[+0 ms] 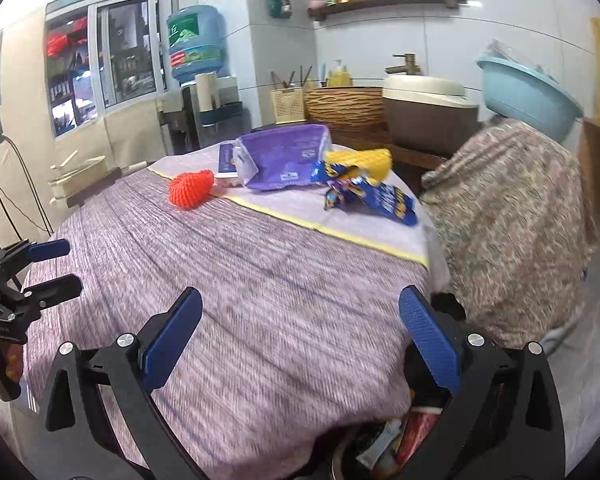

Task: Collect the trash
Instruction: 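Move both grippers back over the table toward the blue snack bag, then grasp the blue snack bag with the right gripper and lift it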

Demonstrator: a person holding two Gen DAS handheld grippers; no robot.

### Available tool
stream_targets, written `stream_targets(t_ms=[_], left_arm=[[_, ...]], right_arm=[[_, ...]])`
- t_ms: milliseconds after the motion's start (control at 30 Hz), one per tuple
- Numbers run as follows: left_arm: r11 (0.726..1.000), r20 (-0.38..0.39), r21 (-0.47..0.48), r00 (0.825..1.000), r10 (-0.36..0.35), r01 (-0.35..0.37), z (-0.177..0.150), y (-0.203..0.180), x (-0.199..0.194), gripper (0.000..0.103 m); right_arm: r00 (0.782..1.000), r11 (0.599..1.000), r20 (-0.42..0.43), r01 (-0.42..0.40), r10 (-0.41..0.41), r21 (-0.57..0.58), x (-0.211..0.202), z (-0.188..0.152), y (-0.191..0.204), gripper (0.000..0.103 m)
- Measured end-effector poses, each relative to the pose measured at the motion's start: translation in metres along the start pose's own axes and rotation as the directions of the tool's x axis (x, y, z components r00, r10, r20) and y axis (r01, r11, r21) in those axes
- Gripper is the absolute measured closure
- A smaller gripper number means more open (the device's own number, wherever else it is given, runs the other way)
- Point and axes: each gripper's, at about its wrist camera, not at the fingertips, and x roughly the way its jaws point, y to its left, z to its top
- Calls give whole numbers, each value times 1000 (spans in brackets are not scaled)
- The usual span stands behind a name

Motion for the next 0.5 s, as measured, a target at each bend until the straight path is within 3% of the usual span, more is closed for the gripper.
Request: stream_targets(t_ms=[300, 500], left_arm=[[1000, -15, 3, 1000, 17, -17, 2, 24, 2, 6], [1000, -21, 18, 1000, 11, -10, 1, 29, 3, 6]], right_arm=[[993, 990, -52, 97, -103, -105, 73, 38, -27, 6], [980, 944, -57, 168, -191, -284, 125, 64, -36, 6]])
